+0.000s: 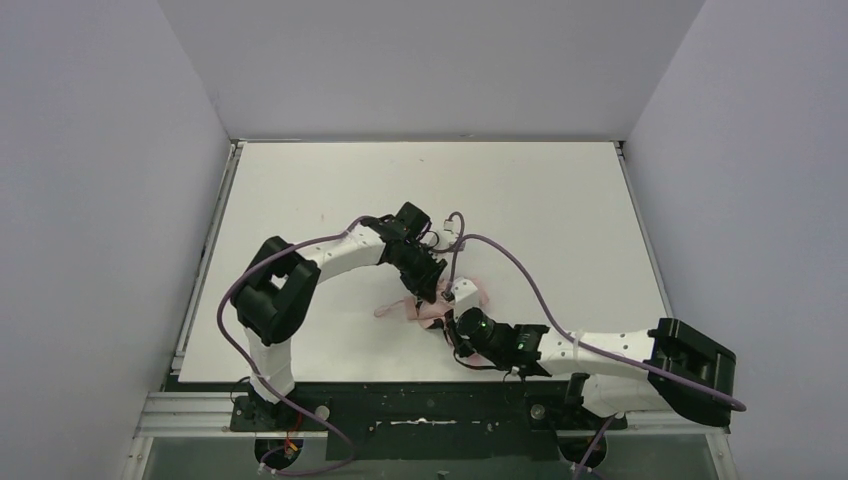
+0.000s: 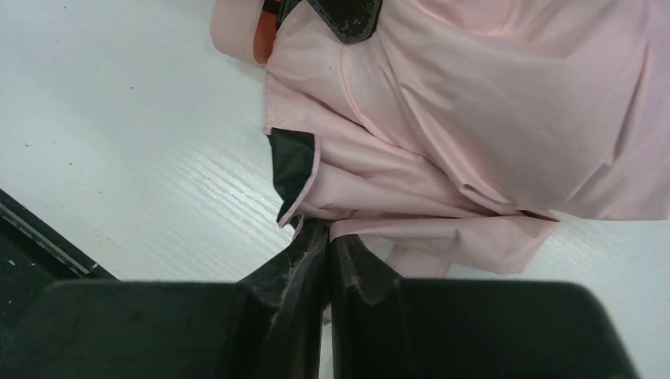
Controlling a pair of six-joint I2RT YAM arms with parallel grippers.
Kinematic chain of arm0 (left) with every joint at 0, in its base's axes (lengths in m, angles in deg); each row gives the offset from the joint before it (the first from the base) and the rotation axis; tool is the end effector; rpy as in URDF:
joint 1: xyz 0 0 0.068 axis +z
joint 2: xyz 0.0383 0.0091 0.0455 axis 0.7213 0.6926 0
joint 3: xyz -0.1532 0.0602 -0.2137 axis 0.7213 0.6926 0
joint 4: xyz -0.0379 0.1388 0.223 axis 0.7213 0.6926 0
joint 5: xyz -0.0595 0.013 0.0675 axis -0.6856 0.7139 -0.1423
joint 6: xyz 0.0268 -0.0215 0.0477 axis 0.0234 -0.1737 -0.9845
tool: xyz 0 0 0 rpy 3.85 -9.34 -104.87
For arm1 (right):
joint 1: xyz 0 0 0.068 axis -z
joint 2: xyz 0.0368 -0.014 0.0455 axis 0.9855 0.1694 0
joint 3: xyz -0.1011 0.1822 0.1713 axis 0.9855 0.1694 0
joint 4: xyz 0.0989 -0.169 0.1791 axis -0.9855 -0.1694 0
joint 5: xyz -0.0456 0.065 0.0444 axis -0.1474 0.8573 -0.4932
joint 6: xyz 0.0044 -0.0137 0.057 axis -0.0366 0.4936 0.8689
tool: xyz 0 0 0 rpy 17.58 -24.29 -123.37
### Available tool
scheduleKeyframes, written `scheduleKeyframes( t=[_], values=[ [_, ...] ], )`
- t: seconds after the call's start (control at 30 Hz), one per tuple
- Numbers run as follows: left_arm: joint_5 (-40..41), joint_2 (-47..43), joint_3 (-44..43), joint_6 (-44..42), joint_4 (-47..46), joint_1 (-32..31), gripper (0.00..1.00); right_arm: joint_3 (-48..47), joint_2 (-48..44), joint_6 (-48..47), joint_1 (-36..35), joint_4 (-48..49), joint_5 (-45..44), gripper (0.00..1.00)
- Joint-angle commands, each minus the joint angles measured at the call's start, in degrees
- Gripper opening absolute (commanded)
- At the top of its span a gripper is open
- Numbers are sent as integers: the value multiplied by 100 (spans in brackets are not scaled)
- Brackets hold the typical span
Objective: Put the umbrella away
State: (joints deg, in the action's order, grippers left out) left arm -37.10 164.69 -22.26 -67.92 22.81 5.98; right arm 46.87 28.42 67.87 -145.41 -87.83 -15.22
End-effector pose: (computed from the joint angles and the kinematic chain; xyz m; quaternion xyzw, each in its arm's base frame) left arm 0.2814 -0.2665 0.1576 0.4484 0.8325 -0.3041 0.1163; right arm 0.1059 0.2068 0.1463 -0.2406 0.8823 0.2197 0.3396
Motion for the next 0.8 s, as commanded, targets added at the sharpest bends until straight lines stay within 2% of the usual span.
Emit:
scheduleKeyframes(
  t=[0.0, 0.1, 0.2, 0.27, 0.4, 0.6, 0.77],
  values=[
    [1232, -205, 427, -89, -713, -163, 0, 177, 39, -115, -305, 1292, 323, 10],
    [1437, -448, 800, 14, -1152, -281, 0, 546, 64, 48, -322, 1672, 613, 13],
    [1702, -610, 1116, 89, -1548, -419, 0, 637, 36, 103, -339, 1752, 910, 21],
    [1916, -645, 1218, 94, -1658, -532, 0, 578, -189, 111, -356, 1531, 1004, 28],
    [2184, -709, 1374, 41, -1798, -637, 0, 227, -1085, -73, -365, 481, 864, 49],
    [2510, -1019, 1777, -252, -2302, -777, 1, -738, -2619, -500, -338, -2031, -278, 56],
    [2388, -1116, 1940, -617, -2397, -897, 3, -1315, -3547, -508, -310, -3135, -1796, 56]
  ],
)
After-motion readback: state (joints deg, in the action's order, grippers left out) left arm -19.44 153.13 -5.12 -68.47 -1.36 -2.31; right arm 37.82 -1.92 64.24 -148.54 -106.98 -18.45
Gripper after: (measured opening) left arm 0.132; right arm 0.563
